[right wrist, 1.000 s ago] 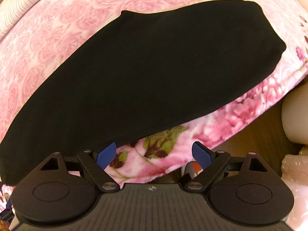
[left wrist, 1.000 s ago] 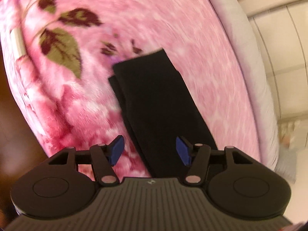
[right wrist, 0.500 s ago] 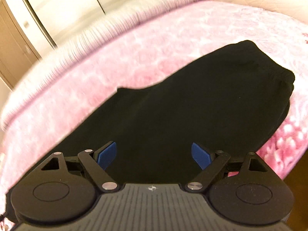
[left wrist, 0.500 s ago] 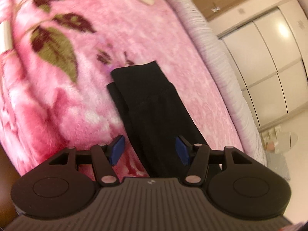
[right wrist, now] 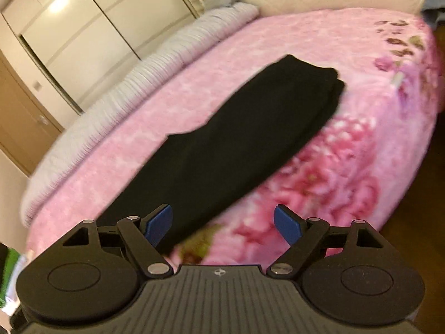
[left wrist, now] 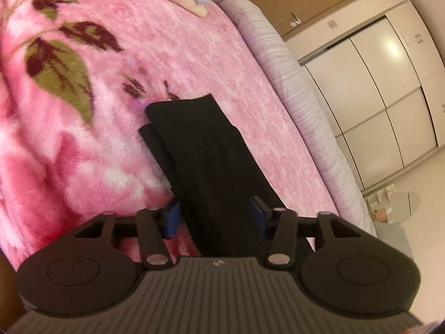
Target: Fold clothes
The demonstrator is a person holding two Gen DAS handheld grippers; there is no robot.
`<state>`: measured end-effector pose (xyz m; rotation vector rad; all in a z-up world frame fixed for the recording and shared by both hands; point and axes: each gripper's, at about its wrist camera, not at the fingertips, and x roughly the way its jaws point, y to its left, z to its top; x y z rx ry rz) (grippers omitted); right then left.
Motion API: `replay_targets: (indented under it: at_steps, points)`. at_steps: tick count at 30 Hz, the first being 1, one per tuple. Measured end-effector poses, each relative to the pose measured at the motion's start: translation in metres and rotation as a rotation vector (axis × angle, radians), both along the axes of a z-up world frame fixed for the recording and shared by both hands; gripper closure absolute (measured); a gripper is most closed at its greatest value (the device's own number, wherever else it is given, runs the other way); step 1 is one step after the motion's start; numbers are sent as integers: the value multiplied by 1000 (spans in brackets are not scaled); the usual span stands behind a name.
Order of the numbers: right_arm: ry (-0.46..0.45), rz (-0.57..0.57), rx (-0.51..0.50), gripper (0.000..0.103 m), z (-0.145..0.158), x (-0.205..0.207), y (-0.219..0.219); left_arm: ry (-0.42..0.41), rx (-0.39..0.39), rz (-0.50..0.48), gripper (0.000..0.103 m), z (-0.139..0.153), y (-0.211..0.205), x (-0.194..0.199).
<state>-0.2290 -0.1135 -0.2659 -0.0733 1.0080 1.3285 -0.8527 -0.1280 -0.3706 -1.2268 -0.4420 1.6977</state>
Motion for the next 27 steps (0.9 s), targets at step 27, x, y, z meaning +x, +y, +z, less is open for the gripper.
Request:
replay_targets:
  at_steps: [27]
  points:
    - [3, -85, -77, 23, -45, 72, 56, 1087, 100, -1246, 87, 30, 88, 393]
